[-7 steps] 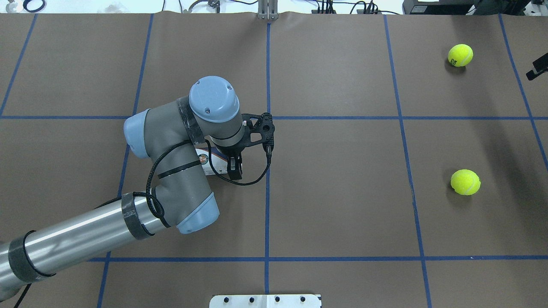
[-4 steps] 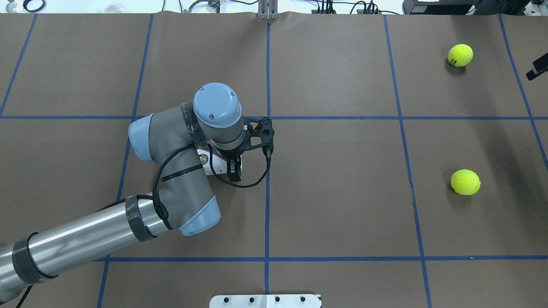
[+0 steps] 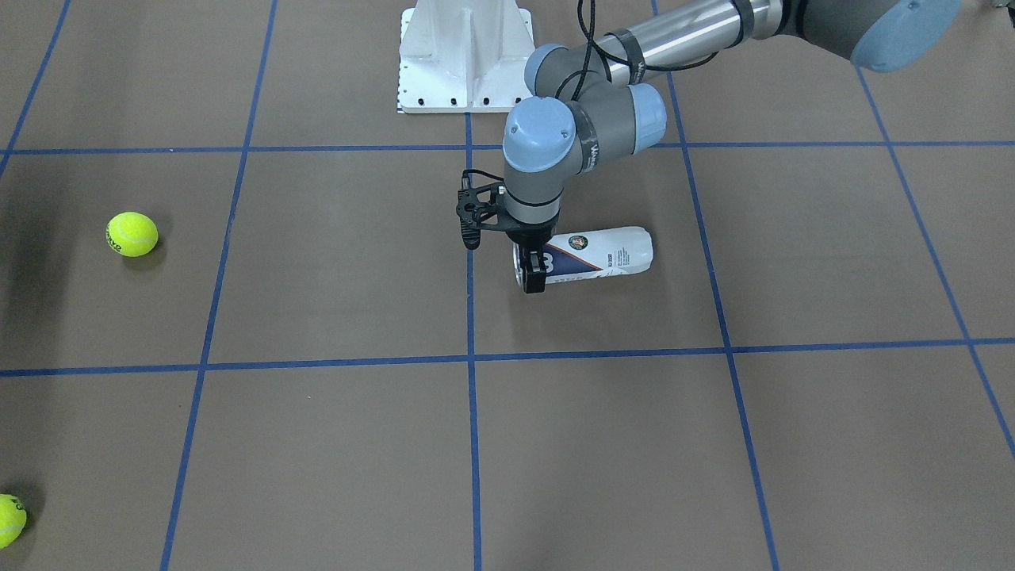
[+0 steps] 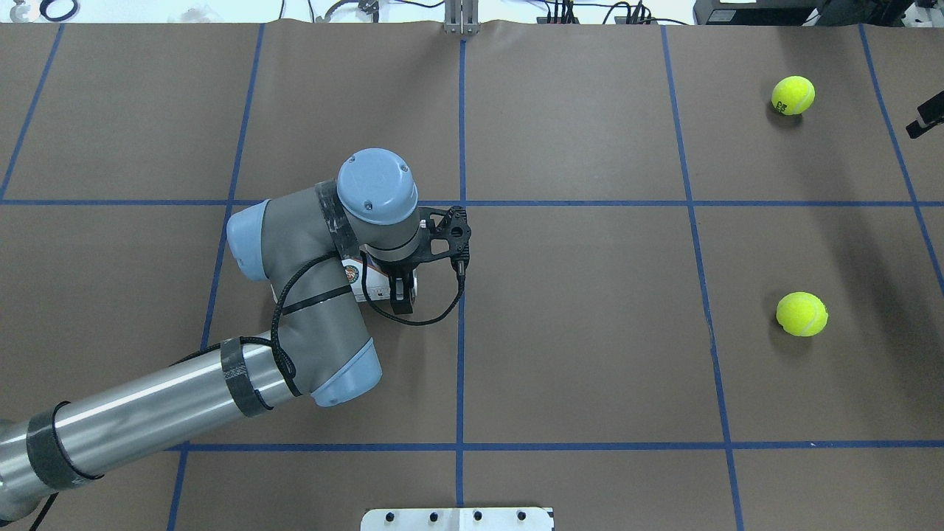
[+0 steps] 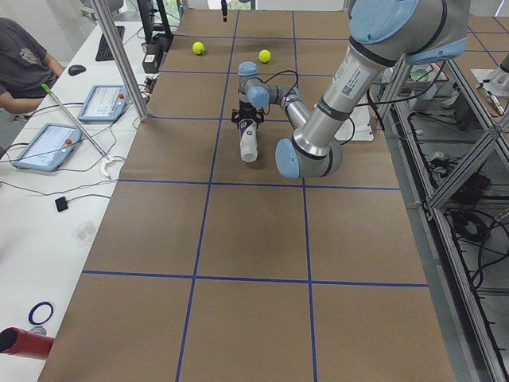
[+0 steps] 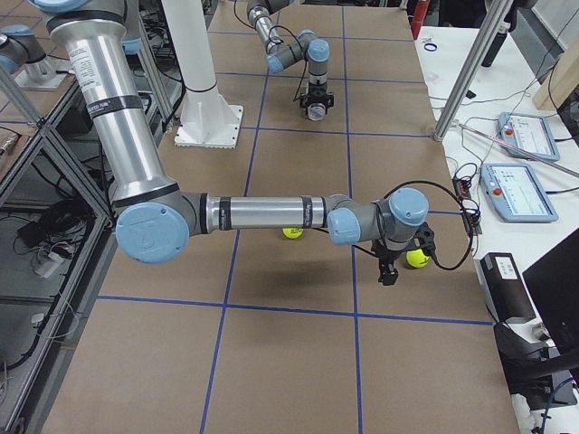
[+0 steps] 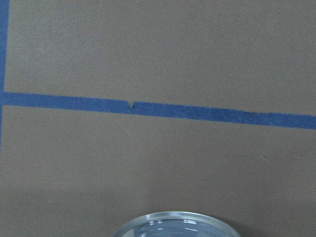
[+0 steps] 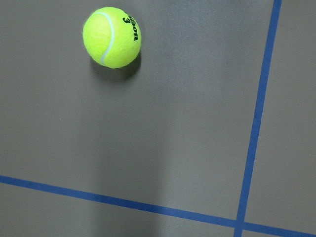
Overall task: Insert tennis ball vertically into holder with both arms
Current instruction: 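Close the left gripper around the can's open end, then lift the can with the left gripper and turn it upright, opening up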
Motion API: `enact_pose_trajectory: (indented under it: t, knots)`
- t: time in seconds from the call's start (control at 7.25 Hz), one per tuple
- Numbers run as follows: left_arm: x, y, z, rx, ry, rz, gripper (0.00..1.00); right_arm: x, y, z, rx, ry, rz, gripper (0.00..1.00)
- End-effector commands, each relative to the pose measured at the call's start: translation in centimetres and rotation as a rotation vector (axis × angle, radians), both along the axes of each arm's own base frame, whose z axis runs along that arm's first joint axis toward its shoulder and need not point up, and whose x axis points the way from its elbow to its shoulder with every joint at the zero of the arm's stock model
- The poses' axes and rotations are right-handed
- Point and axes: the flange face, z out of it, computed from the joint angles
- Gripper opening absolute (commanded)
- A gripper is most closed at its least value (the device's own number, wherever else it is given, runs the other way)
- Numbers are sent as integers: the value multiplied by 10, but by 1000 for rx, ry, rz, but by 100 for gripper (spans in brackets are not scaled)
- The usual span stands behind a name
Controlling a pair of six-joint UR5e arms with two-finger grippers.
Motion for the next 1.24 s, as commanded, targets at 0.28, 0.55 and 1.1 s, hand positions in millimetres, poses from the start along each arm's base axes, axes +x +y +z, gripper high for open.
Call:
enact_pose_trajectory:
  t: [0.28, 0.55, 1.1]
  knots:
    - [-13, -8, -24, 41, 66, -35, 57, -1, 0, -7, 12, -15, -4, 100]
    - [-52, -40, -65, 53, 353, -210, 57, -1, -1, -8, 14, -14, -3, 100]
    - [-110, -54, -106, -5, 1002, -544, 56, -3, -2, -9, 14, -14, -5, 100]
